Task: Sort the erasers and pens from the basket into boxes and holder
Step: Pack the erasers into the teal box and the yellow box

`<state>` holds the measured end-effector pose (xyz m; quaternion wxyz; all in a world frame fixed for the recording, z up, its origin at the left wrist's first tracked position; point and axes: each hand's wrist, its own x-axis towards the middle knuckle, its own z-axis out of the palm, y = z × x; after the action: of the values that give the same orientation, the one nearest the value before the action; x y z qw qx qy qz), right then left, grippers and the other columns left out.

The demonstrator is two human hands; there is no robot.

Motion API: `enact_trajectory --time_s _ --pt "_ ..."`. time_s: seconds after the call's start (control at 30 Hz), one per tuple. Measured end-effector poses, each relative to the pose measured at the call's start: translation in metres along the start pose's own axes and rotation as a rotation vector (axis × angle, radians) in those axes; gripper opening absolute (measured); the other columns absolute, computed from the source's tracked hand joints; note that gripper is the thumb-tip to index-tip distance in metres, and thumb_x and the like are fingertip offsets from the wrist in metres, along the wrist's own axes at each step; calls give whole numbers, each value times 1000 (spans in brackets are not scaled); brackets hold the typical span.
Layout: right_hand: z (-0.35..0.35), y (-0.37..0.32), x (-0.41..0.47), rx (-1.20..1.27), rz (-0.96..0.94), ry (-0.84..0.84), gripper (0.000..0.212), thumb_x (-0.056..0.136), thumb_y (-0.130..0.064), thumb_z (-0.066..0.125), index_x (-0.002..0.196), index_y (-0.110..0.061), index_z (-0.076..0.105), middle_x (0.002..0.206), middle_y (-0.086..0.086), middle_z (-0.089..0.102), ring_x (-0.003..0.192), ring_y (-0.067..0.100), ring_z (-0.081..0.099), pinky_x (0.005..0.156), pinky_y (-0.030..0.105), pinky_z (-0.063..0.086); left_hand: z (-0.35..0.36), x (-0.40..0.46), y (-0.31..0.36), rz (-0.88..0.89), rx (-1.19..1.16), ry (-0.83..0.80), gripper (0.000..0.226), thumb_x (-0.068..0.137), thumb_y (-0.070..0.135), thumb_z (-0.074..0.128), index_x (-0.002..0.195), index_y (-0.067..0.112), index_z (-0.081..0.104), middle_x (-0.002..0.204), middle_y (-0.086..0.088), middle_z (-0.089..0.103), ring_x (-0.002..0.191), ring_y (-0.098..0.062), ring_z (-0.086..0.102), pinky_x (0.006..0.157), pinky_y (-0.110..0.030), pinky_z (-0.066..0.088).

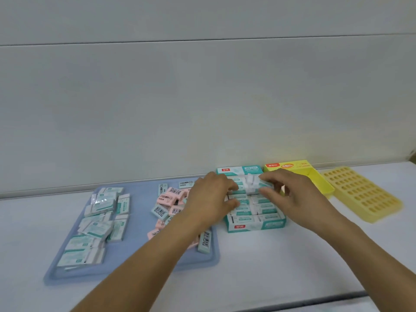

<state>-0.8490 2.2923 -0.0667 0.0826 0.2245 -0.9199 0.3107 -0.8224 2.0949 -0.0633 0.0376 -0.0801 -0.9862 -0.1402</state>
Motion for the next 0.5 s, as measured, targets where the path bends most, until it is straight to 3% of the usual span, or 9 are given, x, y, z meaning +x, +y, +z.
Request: enact_trajectory --time_s 0.1,0.23,0.37,0.5 --pt "-3 -11 0 655 260 -51 32 100 -15 49 76 -5 68 69 3 67 58 15 50 53 25 42 7 5 -2 55 99 14 27 90 38 61 115 31 67 117 7 62 110 -17 46 91 -34 40" --pt "-5 -13 -3 862 321 -155 35 102 -17 44 79 -3 67 75 13 67 59 20 46 45 24 39 14 8 1 59 124 79 25 93 30 54 113 30 69 113 5 63 108 -18 46 82 -32 35" --pt "-6 -3 1 705 275 -70 27 100 -15 50 83 -11 71 73 -1 68 62 16 52 53 24 43 18 6 2 34 110 93 22 94 28 53 109 29 70 113 6 61 109 -17 45 85 -33 35" --pt "-2 11 0 64 79 -43 12 91 -17 64 100 -23 69 93 -13 66 86 7 56 77 25 44 26 1 1 -35 -25 151 18 94 25 56 106 27 70 116 8 61 113 -15 44 89 -34 39"
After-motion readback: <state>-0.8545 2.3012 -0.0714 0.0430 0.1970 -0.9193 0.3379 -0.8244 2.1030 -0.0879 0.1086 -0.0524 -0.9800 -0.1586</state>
